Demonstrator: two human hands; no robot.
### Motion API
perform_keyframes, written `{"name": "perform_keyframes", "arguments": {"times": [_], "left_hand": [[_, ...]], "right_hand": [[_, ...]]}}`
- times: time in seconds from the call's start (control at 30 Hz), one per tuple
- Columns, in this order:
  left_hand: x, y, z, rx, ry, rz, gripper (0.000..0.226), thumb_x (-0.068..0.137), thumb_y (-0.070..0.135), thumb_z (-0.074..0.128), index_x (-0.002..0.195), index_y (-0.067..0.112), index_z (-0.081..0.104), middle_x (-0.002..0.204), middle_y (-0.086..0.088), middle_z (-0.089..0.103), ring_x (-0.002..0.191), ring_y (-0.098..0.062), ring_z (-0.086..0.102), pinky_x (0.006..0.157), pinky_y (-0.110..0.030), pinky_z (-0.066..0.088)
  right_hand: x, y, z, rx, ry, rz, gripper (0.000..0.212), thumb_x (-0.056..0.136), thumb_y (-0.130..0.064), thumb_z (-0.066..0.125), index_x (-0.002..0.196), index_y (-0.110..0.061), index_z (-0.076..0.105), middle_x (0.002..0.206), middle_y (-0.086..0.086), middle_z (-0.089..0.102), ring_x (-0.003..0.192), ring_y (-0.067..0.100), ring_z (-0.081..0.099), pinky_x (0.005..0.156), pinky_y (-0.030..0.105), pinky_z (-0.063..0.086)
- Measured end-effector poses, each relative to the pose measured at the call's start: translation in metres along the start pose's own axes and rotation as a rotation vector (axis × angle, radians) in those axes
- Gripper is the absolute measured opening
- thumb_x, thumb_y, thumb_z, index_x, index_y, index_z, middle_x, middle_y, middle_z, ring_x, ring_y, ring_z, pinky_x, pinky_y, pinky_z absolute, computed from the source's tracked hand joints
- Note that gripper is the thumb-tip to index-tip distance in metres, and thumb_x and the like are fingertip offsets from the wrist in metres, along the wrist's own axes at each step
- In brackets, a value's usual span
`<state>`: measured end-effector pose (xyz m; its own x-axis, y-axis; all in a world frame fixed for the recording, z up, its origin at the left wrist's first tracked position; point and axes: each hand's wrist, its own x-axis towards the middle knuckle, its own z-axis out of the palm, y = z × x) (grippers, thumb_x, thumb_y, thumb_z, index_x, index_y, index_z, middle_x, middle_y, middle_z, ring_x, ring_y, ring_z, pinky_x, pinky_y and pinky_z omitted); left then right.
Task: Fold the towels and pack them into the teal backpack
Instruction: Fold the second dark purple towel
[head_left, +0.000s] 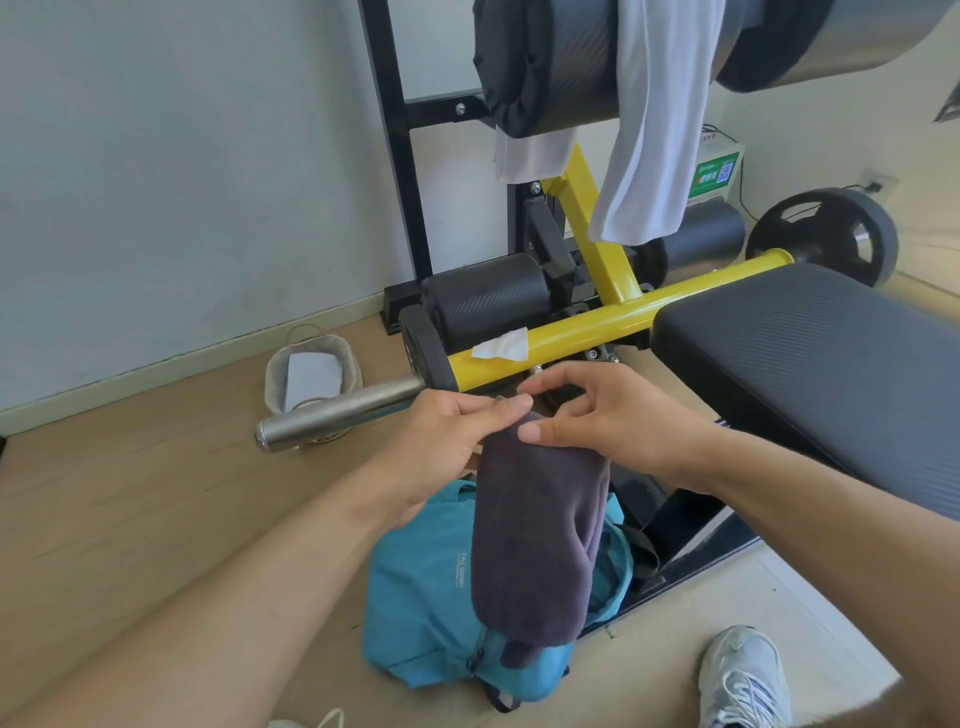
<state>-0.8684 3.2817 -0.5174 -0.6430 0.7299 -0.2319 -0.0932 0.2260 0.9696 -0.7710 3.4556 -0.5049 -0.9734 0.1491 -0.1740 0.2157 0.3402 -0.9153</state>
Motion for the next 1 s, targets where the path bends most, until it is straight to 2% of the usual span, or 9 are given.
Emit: {"name": "perform_keyframes", "arguments": {"times": [0.17, 0.33, 0.43, 0.57, 0.63, 0.7, 0.77, 0.9, 1.0], "left_hand": [[0.0, 0.003, 0.004, -0.03, 0.1, 0.098, 0.029, 0.092, 0.034, 0.068, 0.097, 0.009, 0.082, 0.092, -0.012, 0.079, 0.08, -0.015, 0.074, 0.066, -0.021, 0.055], [0.001, 0.008, -0.004, -0.055, 0.203, 0.144, 0.027, 0.091, 0.038, 0.069, 0.088, 0.015, 0.082, 0.087, -0.006, 0.078, 0.079, -0.013, 0.07, 0.071, -0.024, 0.054], [0.006, 0.007, -0.011, -0.078, 0.26, 0.156, 0.037, 0.093, 0.039, 0.068, 0.091, 0.004, 0.078, 0.087, -0.008, 0.072, 0.081, -0.014, 0.064, 0.077, -0.029, 0.05], [0.011, 0.0, -0.025, -0.055, 0.341, 0.136, 0.048, 0.097, 0.04, 0.065, 0.091, -0.008, 0.068, 0.079, -0.007, 0.061, 0.075, -0.014, 0.055, 0.071, -0.028, 0.044], [0.012, -0.003, -0.029, -0.001, 0.349, 0.08, 0.042, 0.099, 0.038, 0.063, 0.088, -0.002, 0.073, 0.076, -0.001, 0.067, 0.072, -0.01, 0.059, 0.068, -0.024, 0.047], [0.012, -0.005, -0.033, 0.037, 0.353, -0.007, 0.035, 0.099, 0.035, 0.062, 0.08, 0.01, 0.077, 0.079, 0.003, 0.073, 0.077, -0.011, 0.065, 0.076, -0.029, 0.051], [0.01, -0.006, -0.034, 0.035, 0.311, -0.109, 0.042, 0.099, 0.04, 0.058, 0.065, 0.018, 0.069, 0.076, 0.0, 0.072, 0.077, -0.018, 0.065, 0.076, -0.034, 0.051], [0.007, -0.007, -0.026, 0.131, 0.211, -0.156, 0.055, 0.096, 0.061, 0.053, 0.09, 0.01, 0.072, 0.094, -0.003, 0.08, 0.095, -0.021, 0.074, 0.095, -0.04, 0.057], [0.003, -0.01, -0.015, 0.064, -0.034, -0.288, 0.065, 0.095, 0.068, 0.046, 0.089, 0.009, 0.073, 0.09, -0.005, 0.077, 0.084, -0.021, 0.072, 0.091, -0.039, 0.058]], "right_hand": [[0.0, 0.006, -0.004, 0.016, -0.227, 0.125, 0.035, 0.087, -0.042, 0.075, 0.109, -0.014, 0.073, 0.105, 0.009, 0.078, 0.099, 0.027, 0.076, 0.096, 0.052, 0.058], [0.005, 0.019, -0.009, 0.049, -0.29, 0.209, 0.048, 0.081, -0.033, 0.081, 0.121, -0.009, 0.069, 0.114, 0.008, 0.077, 0.106, 0.027, 0.074, 0.1, 0.049, 0.056], [0.01, 0.025, -0.016, 0.026, -0.279, 0.222, 0.049, 0.08, -0.031, 0.083, 0.122, -0.01, 0.069, 0.116, 0.005, 0.076, 0.107, 0.024, 0.073, 0.102, 0.044, 0.055], [0.014, 0.033, -0.025, -0.001, -0.184, 0.255, 0.051, 0.069, -0.036, 0.088, 0.108, -0.011, 0.068, 0.105, 0.005, 0.078, 0.098, 0.022, 0.075, 0.095, 0.039, 0.058], [0.015, 0.036, -0.027, -0.097, -0.117, 0.228, 0.05, 0.062, -0.043, 0.091, 0.089, -0.012, 0.063, 0.086, 0.003, 0.075, 0.082, 0.019, 0.071, 0.079, 0.034, 0.058], [0.016, 0.036, -0.025, -0.155, -0.043, 0.131, 0.046, 0.066, -0.039, 0.092, 0.076, -0.015, 0.054, 0.066, -0.004, 0.061, 0.065, 0.011, 0.057, 0.061, 0.023, 0.046], [0.014, 0.029, -0.02, -0.236, 0.003, 0.013, 0.04, 0.073, -0.031, 0.091, 0.077, -0.016, 0.054, 0.056, -0.014, 0.053, 0.053, 0.003, 0.047, 0.053, 0.014, 0.037], [0.005, 0.009, 0.003, -0.595, -0.121, -0.206, 0.032, 0.074, -0.033, 0.089, 0.084, -0.028, 0.059, 0.074, -0.01, 0.063, 0.066, -0.001, 0.054, 0.061, 0.014, 0.042], [-0.001, -0.002, 0.021, -0.678, -0.143, -0.318, 0.03, 0.074, -0.036, 0.088, 0.088, -0.031, 0.063, 0.074, -0.018, 0.062, 0.074, -0.006, 0.056, 0.061, 0.013, 0.039]]}}
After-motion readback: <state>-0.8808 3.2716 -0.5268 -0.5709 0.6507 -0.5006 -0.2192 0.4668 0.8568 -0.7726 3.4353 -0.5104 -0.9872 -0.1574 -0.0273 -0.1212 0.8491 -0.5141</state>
